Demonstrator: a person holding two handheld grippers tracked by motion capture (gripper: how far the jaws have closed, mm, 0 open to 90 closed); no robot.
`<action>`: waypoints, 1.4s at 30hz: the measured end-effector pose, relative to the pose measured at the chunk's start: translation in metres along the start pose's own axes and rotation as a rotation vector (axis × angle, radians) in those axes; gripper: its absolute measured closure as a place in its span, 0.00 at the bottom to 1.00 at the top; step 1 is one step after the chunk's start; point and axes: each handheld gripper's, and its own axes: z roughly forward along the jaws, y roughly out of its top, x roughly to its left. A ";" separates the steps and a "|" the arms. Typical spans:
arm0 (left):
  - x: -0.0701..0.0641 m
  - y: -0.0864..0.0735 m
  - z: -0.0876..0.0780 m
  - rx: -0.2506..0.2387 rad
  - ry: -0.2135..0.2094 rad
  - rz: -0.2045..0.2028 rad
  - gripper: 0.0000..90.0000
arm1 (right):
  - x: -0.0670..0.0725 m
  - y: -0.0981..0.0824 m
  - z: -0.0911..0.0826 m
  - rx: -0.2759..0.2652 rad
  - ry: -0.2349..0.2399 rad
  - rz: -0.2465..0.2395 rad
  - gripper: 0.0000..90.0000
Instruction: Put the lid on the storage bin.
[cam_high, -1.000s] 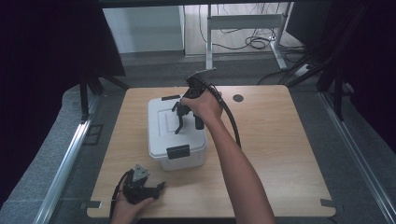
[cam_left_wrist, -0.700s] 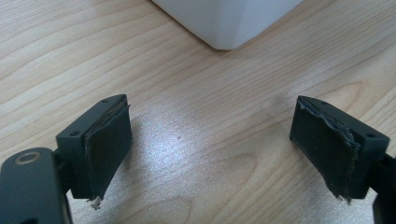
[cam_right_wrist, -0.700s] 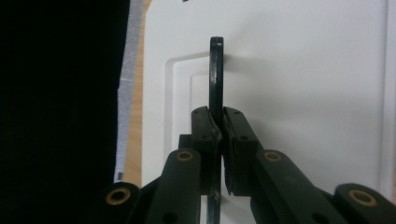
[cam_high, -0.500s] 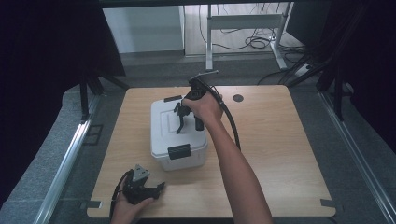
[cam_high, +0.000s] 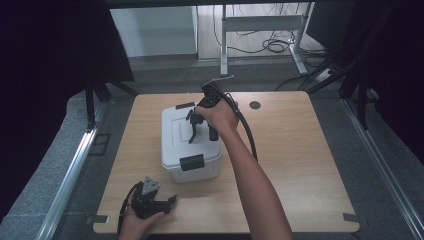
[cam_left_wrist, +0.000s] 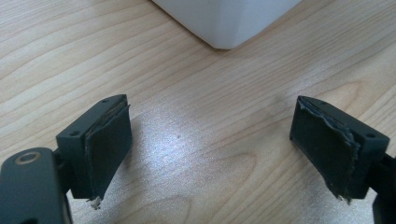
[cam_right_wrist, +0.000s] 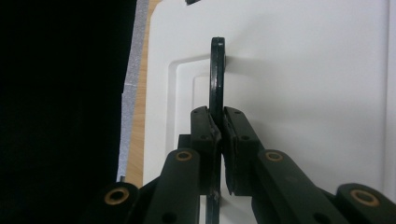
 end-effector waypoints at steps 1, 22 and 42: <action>0.000 0.000 0.000 0.000 0.000 0.000 0.14 | 0.000 0.000 0.000 0.000 0.000 0.000 0.93; 0.000 0.000 0.000 0.000 0.001 0.001 0.14 | -0.001 -0.003 -0.006 -0.007 -0.006 0.015 0.95; 0.000 0.000 0.000 -0.002 0.000 -0.003 0.14 | -0.026 -0.026 -0.055 -0.147 0.075 -0.059 0.72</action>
